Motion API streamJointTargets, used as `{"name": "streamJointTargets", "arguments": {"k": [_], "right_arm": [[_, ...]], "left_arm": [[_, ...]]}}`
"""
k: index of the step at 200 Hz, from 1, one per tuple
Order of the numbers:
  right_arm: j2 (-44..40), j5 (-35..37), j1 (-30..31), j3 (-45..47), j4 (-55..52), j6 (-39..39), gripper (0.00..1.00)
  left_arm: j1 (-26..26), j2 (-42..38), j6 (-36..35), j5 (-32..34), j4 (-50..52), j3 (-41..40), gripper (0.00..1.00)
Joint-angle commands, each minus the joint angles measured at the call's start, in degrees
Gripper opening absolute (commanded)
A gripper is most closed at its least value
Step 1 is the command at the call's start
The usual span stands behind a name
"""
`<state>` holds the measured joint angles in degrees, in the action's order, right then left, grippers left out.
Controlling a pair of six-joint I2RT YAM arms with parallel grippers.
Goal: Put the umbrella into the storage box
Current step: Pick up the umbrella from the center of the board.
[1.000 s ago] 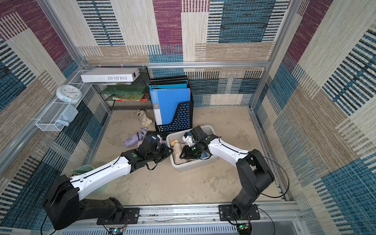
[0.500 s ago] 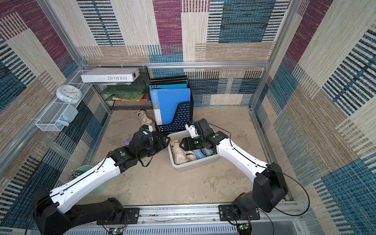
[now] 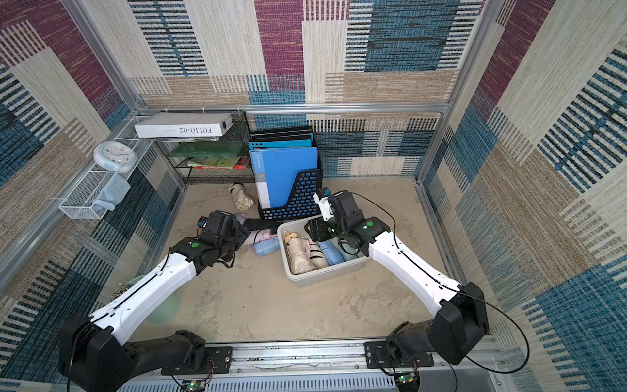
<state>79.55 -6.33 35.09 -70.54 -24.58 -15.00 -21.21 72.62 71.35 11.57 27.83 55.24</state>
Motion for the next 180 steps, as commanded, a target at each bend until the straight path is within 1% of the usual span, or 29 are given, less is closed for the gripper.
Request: {"name": "streamJointTargets", "arguments": {"k": [1,29,48,67,95,119,139,180], "right_arm": [[0.6,2.4,-0.3,-1.1,1.4,1.6,0.74],[1.2,3.2,-0.4,-2.0,0.8,1.6,0.74],[1.5,3.3,-0.6,-2.1,0.6,0.9,0.75],[1.6,3.5,-0.7,-2.1,0.5,0.4,0.75],[2.0,5.5,-1.0,-3.5,-0.7,0.8,0.76],[1.8,6.0,-1.3,-3.8,-1.1,0.6,0.76],[1.6,6.1,-1.6,-3.8,-1.3,0.4,0.76],[1.6,6.8,-1.8,-4.5,-1.8,-0.4,0.76]], "left_arm": [[2.7,2.4,5.7,-3.1,-6.0,-0.9,0.83],[5.2,6.8,11.1,-4.3,-13.7,-2.3,0.84],[6.3,9.7,14.3,-4.5,-16.4,-2.2,0.85],[6.9,11.9,17.6,-4.3,-16.6,-1.6,0.85],[7.4,14.9,21.8,-4.0,-18.0,-1.5,0.86],[7.6,17.3,25.4,-4.5,-17.2,-0.8,0.87],[7.6,19.0,27.4,-4.7,-16.7,-0.4,0.88],[7.9,22.8,31.3,-6.3,-19.5,-0.4,0.88]]}}
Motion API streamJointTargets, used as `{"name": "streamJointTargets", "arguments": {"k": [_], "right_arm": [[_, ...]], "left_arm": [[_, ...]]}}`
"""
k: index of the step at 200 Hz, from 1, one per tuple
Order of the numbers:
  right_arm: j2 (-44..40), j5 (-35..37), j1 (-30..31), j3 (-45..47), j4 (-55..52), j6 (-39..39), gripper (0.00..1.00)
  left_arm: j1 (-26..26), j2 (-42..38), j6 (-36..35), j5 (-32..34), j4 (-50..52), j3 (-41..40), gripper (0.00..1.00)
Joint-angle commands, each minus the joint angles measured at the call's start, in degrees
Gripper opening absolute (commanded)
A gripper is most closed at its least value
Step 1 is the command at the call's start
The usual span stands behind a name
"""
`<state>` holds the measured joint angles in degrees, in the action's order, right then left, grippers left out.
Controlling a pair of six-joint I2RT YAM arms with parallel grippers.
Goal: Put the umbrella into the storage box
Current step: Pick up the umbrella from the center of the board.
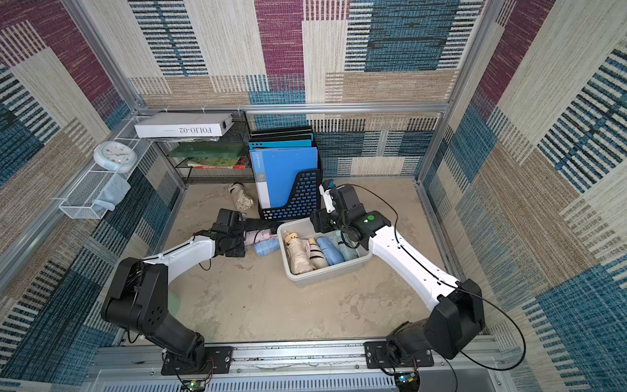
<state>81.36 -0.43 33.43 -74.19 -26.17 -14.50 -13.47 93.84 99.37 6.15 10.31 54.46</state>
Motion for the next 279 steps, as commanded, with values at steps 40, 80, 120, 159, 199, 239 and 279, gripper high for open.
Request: {"name": "streamJointTargets", "arguments": {"k": [40,80,120,159,199,239,279], "right_arm": [[-0.3,1.0,-0.1,-1.1,-0.6,-1.8,0.75],[-0.8,2.3,-0.3,-1.1,-0.8,-1.8,0.75],[-1.9,1.5,-0.5,0.4,2.3,-3.3,0.75],[-2.3,0.8,-0.4,0.5,2.8,-3.9,0.75],[-4.2,-1.9,-0.5,2.7,6.1,-3.4,0.75],[-5.4,-5.6,-0.6,4.5,8.8,-4.0,0.75],[-6.5,-8.4,-0.5,5.8,11.6,-3.4,0.74]], "left_arm": [[0.5,5.6,4.4,-1.4,-3.9,3.0,0.80],[0.5,7.3,6.8,-0.5,-3.5,3.2,0.63],[1.0,8.2,7.3,-1.0,-2.8,2.9,0.54],[1.4,8.5,7.7,-1.9,-4.3,2.3,0.37],[1.4,5.3,8.0,-1.0,-2.6,1.3,0.22],[1.4,0.5,8.4,0.3,-0.7,0.3,0.10],[1.4,-5.2,8.5,-1.1,0.3,0.8,0.00]]}}
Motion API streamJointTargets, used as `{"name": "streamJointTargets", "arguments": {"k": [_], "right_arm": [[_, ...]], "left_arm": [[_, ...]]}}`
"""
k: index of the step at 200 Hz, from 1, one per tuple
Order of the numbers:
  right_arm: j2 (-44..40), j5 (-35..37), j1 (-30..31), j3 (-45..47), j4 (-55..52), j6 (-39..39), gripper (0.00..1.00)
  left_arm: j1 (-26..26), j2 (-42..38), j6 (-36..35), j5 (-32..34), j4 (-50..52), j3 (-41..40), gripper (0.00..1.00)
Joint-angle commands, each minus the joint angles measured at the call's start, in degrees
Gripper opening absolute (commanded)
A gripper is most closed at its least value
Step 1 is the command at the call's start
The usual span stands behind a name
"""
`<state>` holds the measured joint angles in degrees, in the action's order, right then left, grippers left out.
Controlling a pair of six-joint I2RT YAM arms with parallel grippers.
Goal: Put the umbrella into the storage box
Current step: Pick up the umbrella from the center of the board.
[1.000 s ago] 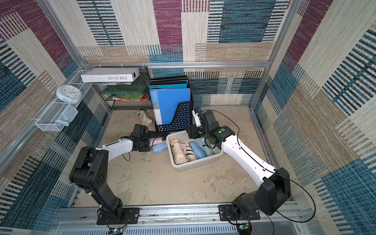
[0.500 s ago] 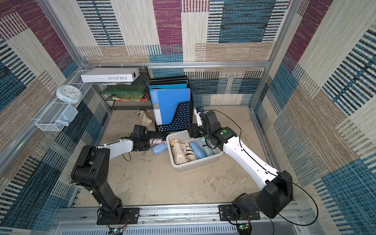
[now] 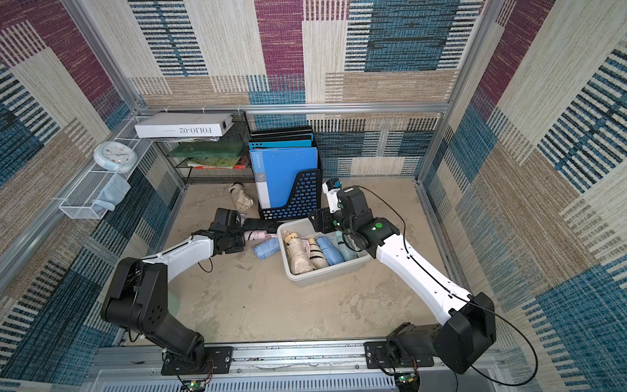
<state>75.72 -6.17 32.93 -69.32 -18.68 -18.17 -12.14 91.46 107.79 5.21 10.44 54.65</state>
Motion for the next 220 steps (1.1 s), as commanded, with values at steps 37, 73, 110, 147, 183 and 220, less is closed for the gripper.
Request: {"name": "streamJointTargets", "arguments": {"k": [37,73,110,147,183,220], "right_arm": [[-2.5,-6.7,0.0,4.8,12.0,3.6,0.73],[-3.2,-12.2,0.0,7.7,19.4,10.7,0.73],[-5.4,-25.2,0.2,13.8,26.2,21.1,0.69],[-8.5,-33.7,1.3,24.4,45.1,28.7,0.68],[-5.5,-36.0,2.7,23.3,51.4,32.0,0.69],[-2.9,-36.0,4.6,20.9,56.6,35.6,0.69]], "left_arm": [[0.0,-9.7,0.0,-4.3,7.6,4.2,0.00],[-0.2,-15.1,3.0,-13.6,18.9,9.5,0.00],[-2.5,-21.7,8.5,-20.4,21.1,10.4,0.00],[-4.9,-26.6,12.9,-27.4,17.1,10.5,0.00],[-7.3,-26.6,13.2,-33.2,13.2,13.9,0.00],[-9.2,-24.7,11.0,-41.2,6.6,16.4,0.00]]}}
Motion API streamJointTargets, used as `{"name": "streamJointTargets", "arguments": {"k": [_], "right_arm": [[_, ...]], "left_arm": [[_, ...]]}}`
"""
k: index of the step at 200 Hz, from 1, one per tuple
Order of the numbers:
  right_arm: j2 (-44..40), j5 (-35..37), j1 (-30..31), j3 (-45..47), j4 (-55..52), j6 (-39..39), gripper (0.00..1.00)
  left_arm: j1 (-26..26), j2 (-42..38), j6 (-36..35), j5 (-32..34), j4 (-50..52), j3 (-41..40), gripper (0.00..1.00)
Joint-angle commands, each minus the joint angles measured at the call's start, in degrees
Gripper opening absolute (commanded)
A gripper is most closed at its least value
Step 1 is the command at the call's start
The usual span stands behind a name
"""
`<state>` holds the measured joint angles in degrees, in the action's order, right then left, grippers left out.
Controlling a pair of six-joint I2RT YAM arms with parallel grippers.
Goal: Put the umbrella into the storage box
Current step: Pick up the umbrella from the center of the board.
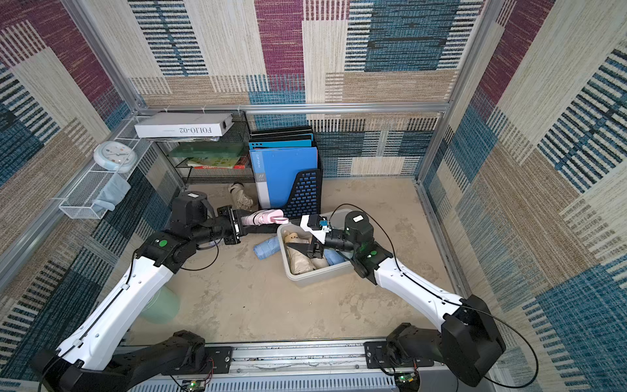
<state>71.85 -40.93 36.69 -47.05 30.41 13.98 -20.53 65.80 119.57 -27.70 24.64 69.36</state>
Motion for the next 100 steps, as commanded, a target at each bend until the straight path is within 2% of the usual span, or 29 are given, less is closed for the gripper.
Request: {"name": "streamJointTargets", "arguments": {"k": [1,53,100], "right_arm": [[1.1,-1.3,0.8,-1.5,7.6,3.4,0.68],[3.4,2.5,1.0,-4.1,12.4,4.2,0.69],[3.7,-4.0,1.0,-7.6,14.3,3.2,0.68]], "left_arm": [[-0.8,1.0,-0.9,-8.5,-7.6,1.8,0.00],[-4.0,0.4,-2.2,-12.2,-8.9,3.1,0.00],[-6.5,-0.9,-1.6,-11.5,-10.5,1.5,0.00]]}}
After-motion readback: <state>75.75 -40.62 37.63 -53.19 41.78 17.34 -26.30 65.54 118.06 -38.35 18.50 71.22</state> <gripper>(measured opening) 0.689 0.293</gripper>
